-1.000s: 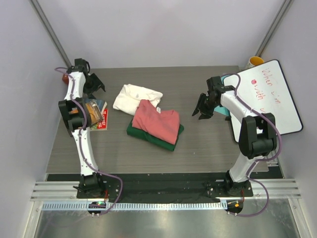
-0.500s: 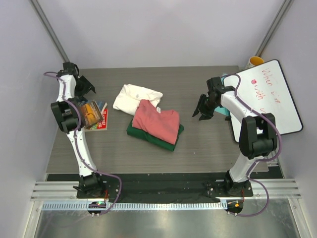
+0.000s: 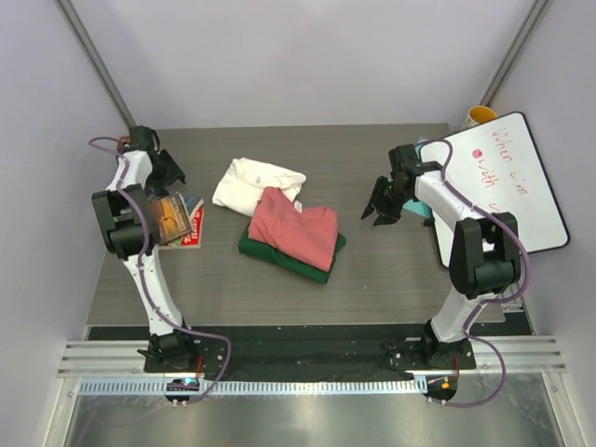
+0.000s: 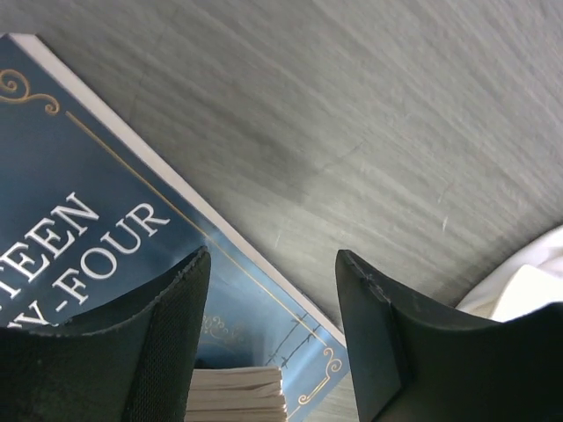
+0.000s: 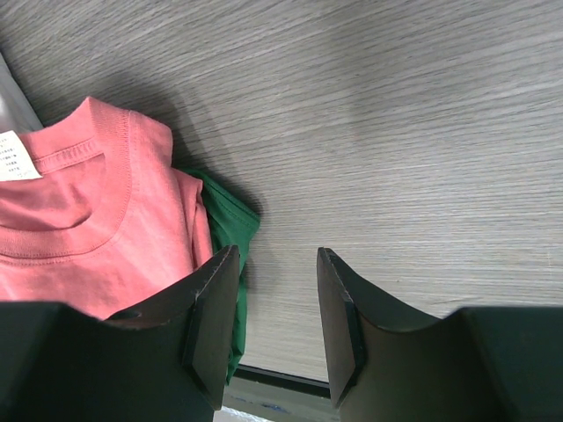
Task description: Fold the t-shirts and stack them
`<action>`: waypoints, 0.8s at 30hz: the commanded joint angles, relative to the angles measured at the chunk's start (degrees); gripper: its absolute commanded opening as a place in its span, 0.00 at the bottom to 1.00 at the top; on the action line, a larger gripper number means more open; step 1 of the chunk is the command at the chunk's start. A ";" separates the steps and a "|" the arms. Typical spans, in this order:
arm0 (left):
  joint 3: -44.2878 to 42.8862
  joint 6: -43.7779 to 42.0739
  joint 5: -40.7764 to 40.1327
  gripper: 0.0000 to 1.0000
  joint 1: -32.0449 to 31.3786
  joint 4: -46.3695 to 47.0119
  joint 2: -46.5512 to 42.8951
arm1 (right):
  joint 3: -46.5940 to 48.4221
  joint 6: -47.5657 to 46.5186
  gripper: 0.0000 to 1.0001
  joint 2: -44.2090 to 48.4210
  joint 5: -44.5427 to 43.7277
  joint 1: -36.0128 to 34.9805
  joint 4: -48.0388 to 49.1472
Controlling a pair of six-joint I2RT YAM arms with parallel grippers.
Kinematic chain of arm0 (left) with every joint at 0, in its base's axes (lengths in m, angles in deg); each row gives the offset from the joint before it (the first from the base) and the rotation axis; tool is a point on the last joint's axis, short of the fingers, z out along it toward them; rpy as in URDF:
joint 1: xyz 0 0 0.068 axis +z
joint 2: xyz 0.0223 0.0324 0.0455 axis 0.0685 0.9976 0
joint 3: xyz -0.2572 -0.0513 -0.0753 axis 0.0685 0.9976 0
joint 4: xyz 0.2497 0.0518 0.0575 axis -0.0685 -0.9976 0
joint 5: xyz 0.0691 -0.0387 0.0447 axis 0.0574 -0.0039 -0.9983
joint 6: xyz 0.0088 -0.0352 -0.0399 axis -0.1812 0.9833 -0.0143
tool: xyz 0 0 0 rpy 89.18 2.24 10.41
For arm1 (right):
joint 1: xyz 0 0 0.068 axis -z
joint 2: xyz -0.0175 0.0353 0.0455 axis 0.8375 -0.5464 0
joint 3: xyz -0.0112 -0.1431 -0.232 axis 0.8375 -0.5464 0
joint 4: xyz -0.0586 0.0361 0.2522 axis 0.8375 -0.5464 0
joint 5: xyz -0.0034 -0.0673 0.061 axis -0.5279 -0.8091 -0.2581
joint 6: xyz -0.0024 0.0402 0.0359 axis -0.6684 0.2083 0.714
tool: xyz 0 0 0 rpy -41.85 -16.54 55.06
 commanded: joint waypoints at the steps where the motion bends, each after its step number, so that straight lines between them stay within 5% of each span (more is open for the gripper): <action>1: 17.66 1.39 -1.02 0.61 -1.06 -7.02 -2.66 | 1.88 0.91 0.46 0.74 0.69 -0.46 0.92; 8: 35.08 1.21 -2.08 0.59 -1.94 -3.31 -14.09 | 2.58 1.00 0.46 -0.14 1.66 -0.46 1.62; 14: 33.53 3.50 -3.67 0.57 -2.82 -8.22 -23.42 | 4.69 0.92 0.46 -0.67 2.45 -0.55 1.45; 24: 29.11 3.06 -0.94 0.55 -2.82 -16.23 -23.16 | 6.36 0.47 0.47 -1.02 3.15 -0.55 1.62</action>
